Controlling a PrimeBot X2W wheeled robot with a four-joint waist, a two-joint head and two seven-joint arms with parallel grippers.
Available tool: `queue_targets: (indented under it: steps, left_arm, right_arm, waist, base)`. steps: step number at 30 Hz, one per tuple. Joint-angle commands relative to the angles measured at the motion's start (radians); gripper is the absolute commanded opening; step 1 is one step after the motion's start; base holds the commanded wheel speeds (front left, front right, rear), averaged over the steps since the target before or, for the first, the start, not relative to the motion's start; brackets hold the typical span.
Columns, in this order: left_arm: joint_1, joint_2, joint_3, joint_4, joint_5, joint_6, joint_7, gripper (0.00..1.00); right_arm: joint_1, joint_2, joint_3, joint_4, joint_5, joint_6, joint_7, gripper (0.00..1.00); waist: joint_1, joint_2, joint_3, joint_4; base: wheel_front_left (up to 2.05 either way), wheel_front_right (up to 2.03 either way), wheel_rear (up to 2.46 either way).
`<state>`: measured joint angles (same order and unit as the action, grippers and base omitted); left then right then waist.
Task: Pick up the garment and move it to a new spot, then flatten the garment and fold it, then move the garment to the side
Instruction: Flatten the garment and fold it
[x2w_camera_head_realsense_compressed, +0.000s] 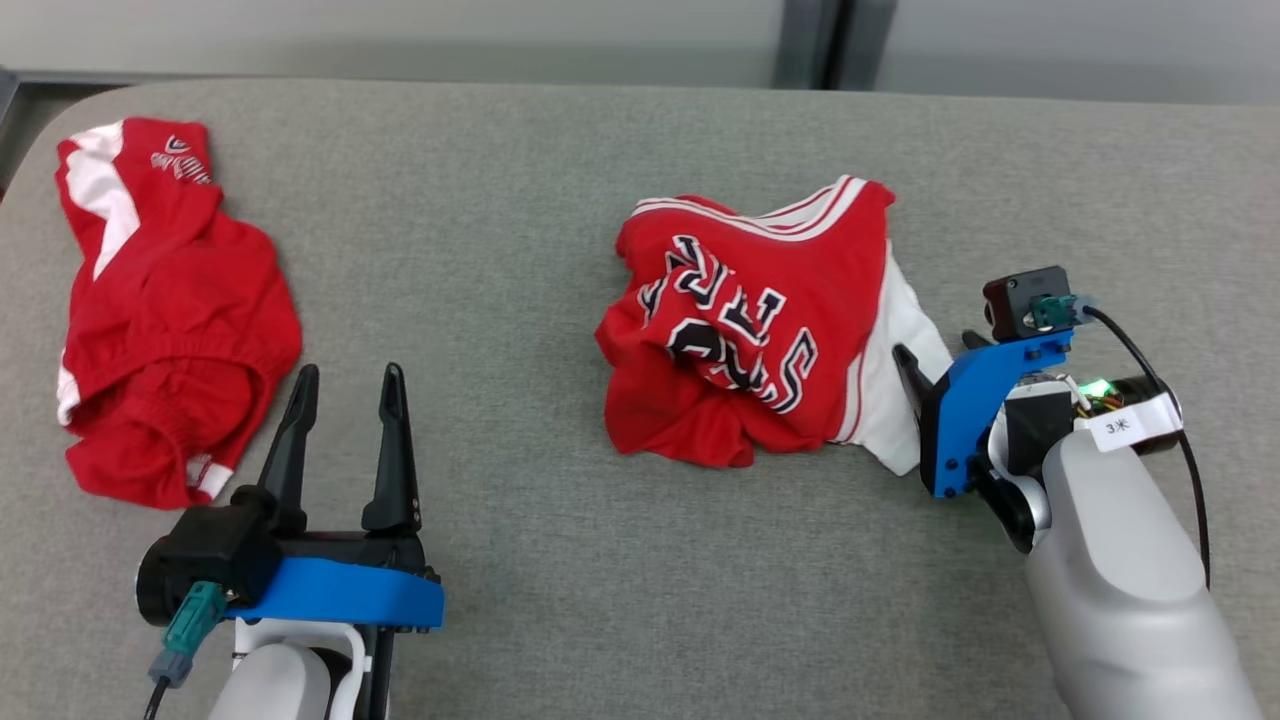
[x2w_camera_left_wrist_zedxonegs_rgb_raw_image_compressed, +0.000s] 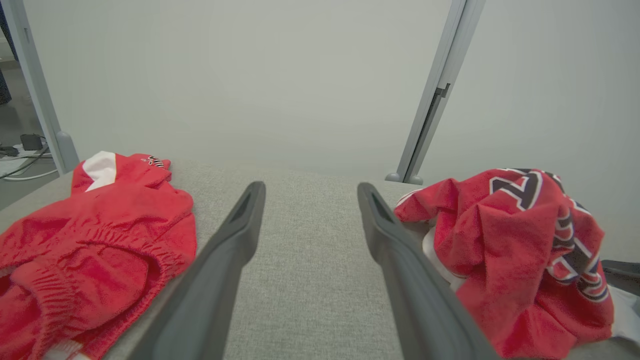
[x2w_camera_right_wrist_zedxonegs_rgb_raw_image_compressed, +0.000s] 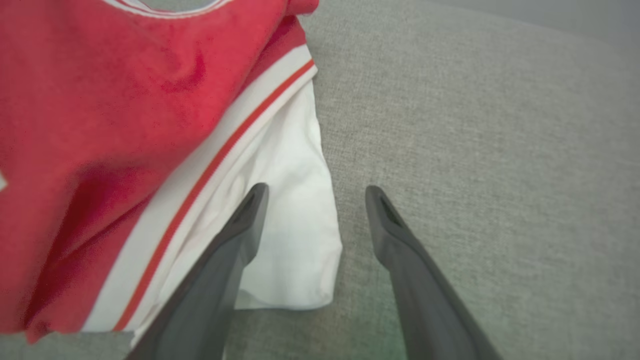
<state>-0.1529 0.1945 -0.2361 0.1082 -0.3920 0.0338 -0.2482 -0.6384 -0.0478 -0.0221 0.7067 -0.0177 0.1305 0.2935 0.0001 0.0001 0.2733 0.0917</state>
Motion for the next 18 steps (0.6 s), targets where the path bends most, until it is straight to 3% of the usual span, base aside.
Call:
queue_targets:
  steps: [1,3,4,5,6,12,18]
  left_arm:
    - [-0.017,-0.001,0.0,0.006,0.007,-0.003,-0.004,1.0]
    - [-0.021,-0.006,-0.002,0.012,0.004,-0.004,-0.006,1.0]
    - [-0.02,-0.006,-0.002,0.015,0.001,-0.004,-0.007,1.0]
    - [-0.019,-0.007,-0.001,0.019,0.0,-0.004,-0.008,1.0]
    - [-0.015,-0.006,0.001,0.022,-0.001,-0.003,-0.009,1.0]
    - [0.016,0.004,0.02,0.037,-0.012,0.006,-0.011,1.0]
    - [0.053,0.017,0.04,0.034,-0.02,0.015,-0.012,1.0]
  right_arm:
    - [-0.024,-0.005,-0.013,0.042,-0.022,0.001,0.016,1.0]
    - [-0.032,-0.004,-0.018,0.092,-0.033,0.001,0.032,1.0]
    - [-0.031,-0.003,-0.016,0.111,-0.035,0.001,0.033,0.71]
    - [-0.03,-0.003,-0.006,0.127,-0.034,0.001,0.032,0.28]
    - [-0.033,-0.003,0.006,0.133,-0.027,0.001,0.022,0.0]
    - [-0.023,-0.005,0.031,0.093,-0.005,0.0,-0.054,0.0]
    - [0.062,-0.005,-0.03,-0.056,0.0,0.0,-0.084,0.0]
  waist:
    - [-0.0001,-0.0001,0.022,0.026]
    - [-0.0001,-0.0001,0.021,0.028]
    - [-0.0001,-0.0001,0.019,0.028]
    - [-0.0001,-0.0001,0.015,0.025]
    - [-0.0001,-0.0001,0.01,0.021]
    - [-0.0001,-0.0001,-0.041,-0.033]
    - [-0.0001,-0.0001,-0.095,-0.101]
  base:
    - [0.0,0.0,0.0]
    - [0.0,0.0,0.0]
    - [0.0,0.0,0.0]
    - [0.0,0.0,0.0]
    - [0.0,0.0,0.0]
    - [0.0,0.0,0.0]
    - [0.0,0.0,0.0]
